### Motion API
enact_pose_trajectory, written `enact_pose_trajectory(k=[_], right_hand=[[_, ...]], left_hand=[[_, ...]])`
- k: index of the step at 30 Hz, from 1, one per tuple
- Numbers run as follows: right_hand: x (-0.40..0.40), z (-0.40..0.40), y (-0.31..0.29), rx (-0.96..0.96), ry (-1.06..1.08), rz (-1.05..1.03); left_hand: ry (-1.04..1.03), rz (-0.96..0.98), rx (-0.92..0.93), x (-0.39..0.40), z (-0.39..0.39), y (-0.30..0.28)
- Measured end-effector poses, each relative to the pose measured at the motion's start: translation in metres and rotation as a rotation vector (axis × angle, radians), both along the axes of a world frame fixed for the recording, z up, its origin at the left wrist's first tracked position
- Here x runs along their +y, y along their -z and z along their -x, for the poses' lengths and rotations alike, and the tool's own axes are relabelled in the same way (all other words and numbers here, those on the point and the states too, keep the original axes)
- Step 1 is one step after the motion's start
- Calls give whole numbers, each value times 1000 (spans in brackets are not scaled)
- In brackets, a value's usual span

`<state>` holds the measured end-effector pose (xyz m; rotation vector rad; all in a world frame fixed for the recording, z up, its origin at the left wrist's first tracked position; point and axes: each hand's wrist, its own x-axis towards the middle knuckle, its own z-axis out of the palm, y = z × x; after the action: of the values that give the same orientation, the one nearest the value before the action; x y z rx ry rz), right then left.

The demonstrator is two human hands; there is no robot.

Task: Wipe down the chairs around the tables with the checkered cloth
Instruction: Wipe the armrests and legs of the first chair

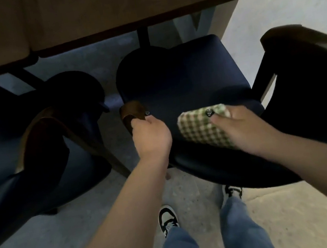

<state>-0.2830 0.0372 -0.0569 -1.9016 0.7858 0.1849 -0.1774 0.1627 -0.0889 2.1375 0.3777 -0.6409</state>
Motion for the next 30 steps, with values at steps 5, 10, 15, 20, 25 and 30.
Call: enact_pose_trajectory(k=[5, 10, 15, 20, 25, 30], right_hand=[[-12, -49, 60, 147, -22, -328], [11, -64, 107, 319, -337, -342], [7, -69, 132, 335, -406, -338], [13, -66, 126, 212, -574, -208], [21, -52, 81, 57, -536, -145], [16, -20, 38, -108, -613, -174]], left_hand=[[40, -152, -27, -1, -1, -1], [76, -296, -67, -5, -1, 1], [111, -381, -81, -6, -1, 5], [147, -436, -102, -7, 0, 2], [135, -439, -99, -10, -1, -3], [112, -403, -83, -9, -1, -3]])
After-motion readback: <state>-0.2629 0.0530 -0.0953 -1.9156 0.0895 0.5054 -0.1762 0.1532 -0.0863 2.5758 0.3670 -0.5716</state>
